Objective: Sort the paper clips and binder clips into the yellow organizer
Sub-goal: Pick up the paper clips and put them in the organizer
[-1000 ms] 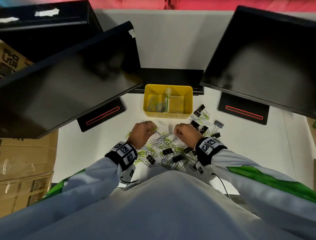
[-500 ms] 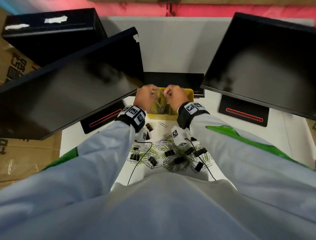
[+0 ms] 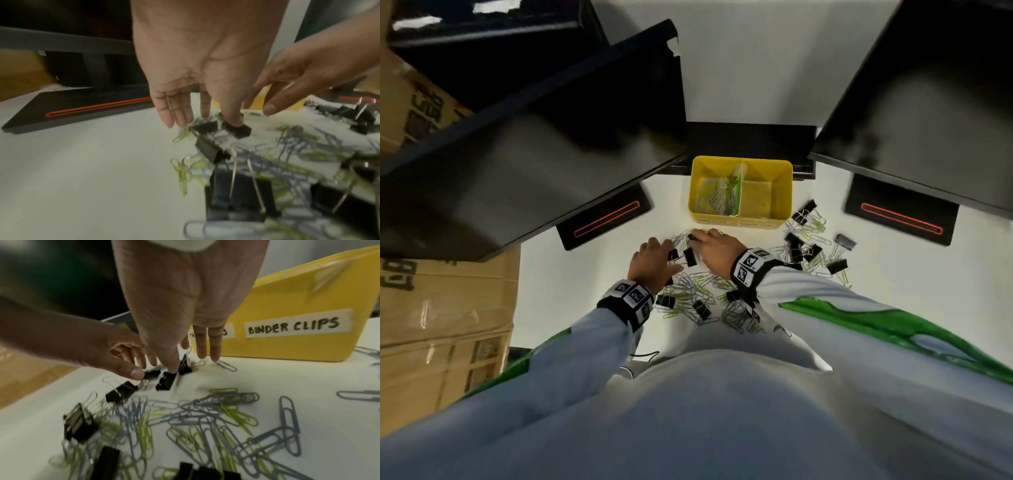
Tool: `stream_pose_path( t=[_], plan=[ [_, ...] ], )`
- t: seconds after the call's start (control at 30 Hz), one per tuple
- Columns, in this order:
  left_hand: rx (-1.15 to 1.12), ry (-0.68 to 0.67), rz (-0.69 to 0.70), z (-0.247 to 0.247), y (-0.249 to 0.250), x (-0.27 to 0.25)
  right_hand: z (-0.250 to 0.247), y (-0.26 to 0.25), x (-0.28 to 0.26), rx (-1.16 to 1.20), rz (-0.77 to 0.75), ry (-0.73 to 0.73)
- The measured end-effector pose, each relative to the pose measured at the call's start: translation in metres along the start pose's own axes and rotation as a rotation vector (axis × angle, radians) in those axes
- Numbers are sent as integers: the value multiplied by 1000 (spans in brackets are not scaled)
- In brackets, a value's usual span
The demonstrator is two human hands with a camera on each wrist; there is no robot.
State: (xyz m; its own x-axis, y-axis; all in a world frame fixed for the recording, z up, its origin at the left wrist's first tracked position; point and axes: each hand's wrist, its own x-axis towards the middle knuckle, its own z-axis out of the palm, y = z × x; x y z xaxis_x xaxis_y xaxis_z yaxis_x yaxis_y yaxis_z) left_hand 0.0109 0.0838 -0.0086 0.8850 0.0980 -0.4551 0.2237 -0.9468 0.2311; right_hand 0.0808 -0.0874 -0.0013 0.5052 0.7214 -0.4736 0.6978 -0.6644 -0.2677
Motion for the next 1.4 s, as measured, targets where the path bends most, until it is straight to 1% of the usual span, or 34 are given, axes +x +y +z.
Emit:
stream_pose_path(
  t=[0.13, 0.23, 0.27, 0.37, 0.4, 0.43, 0.47, 0.53, 0.57, 0.7, 0.87, 0.93, 1.0, 1.07, 1.13, 1.23, 1.33, 1.4],
  plan=[
    [56, 23, -2, 3, -16, 1, -1, 11, -9, -110, 38, -9],
    [172, 47, 44, -4, -34, -2, 1, 24, -20, -122, 43, -15],
    [178, 61, 51, -6, -40, -2, 1, 27, -25, -107, 30, 5],
    [100, 115, 37, -15, -45, 3, 2, 30, -41, -56, -34, 155],
    [66, 133, 31, -17, -42, 7, 4, 29, -45, -33, -44, 167],
    [41, 131, 25, -19, -36, 12, 6, 27, -47, -2, -37, 147],
    [27, 105, 21, -19, -29, 18, 9, 26, -47, 20, -5, 84],
    [40, 3, 18, -18, -12, 29, 15, 22, -44, 14, 68, -63],
    [65, -44, 18, -17, -4, 34, 18, 19, -42, 7, 92, -92],
    [122, -91, 35, -12, 15, 44, 29, 5, -37, 1, 98, -59],
    [74, -97, 54, -3, 14, 43, 34, 11, -45, 44, 89, -60],
    [77, -92, 84, -2, 12, 38, 34, 18, -49, 151, 111, -37],
    [53, -64, 104, -5, 11, 32, 30, 27, -58, 331, 155, -11],
    [-17, -7, 120, -9, 11, 24, 22, 34, -68, 495, 188, 61],
    [-127, 63, 145, -19, 12, 15, 10, 37, -78, 630, 207, 173],
    [-275, 185, 195, -44, 22, 7, -21, 35, -88, 781, 226, 323],
    [-324, 302, 249, -76, 47, 15, -62, 35, -79, 937, 229, 478],
    [-351, 369, 245, -95, 65, 26, -88, 38, -61, 1022, 244, 600]
  ],
)
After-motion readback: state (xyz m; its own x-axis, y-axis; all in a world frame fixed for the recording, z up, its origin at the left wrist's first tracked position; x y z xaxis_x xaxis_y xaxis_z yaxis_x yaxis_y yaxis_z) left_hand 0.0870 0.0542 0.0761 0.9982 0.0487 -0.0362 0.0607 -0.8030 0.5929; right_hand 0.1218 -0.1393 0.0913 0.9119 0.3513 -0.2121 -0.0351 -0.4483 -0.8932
